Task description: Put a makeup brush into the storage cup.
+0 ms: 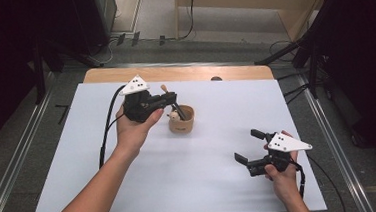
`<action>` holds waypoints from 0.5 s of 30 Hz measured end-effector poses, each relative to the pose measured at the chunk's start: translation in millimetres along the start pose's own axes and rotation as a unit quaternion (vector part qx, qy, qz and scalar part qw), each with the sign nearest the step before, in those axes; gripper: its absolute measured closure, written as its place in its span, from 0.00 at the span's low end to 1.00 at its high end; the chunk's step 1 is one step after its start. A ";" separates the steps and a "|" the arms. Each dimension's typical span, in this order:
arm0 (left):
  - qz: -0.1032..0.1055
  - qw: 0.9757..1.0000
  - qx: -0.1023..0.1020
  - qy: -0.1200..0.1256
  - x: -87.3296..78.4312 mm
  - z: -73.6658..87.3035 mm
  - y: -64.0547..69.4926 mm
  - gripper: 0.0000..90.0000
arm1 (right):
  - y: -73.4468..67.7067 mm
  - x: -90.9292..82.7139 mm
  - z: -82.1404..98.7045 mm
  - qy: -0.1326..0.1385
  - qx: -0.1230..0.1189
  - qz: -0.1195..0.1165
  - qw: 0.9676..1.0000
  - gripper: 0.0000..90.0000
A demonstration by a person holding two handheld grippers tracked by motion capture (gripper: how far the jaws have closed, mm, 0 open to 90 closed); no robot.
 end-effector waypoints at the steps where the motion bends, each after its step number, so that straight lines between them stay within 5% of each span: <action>1: 0.000 1.000 0.000 0.000 1.1 -0.8 -0.7 0.94 | 0.7 -1.0 0.3 0.000 0.000 0.001 1.000 0.00; 15: -0.023 0.999 0.012 -0.021 22.9 14.2 -6.4 0.94 | -2.2 3.8 5.2 0.004 -0.002 0.002 1.000 0.00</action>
Point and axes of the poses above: each handheld gripper's, and its own axes: x roughly forward along the jaws, z roughly out of its underside, y roughly to its right, the point moved 8 cm from there along x, roughly forward along the jaws, and after that the axes turned 15 degrees about y, right-handed, at the moved point
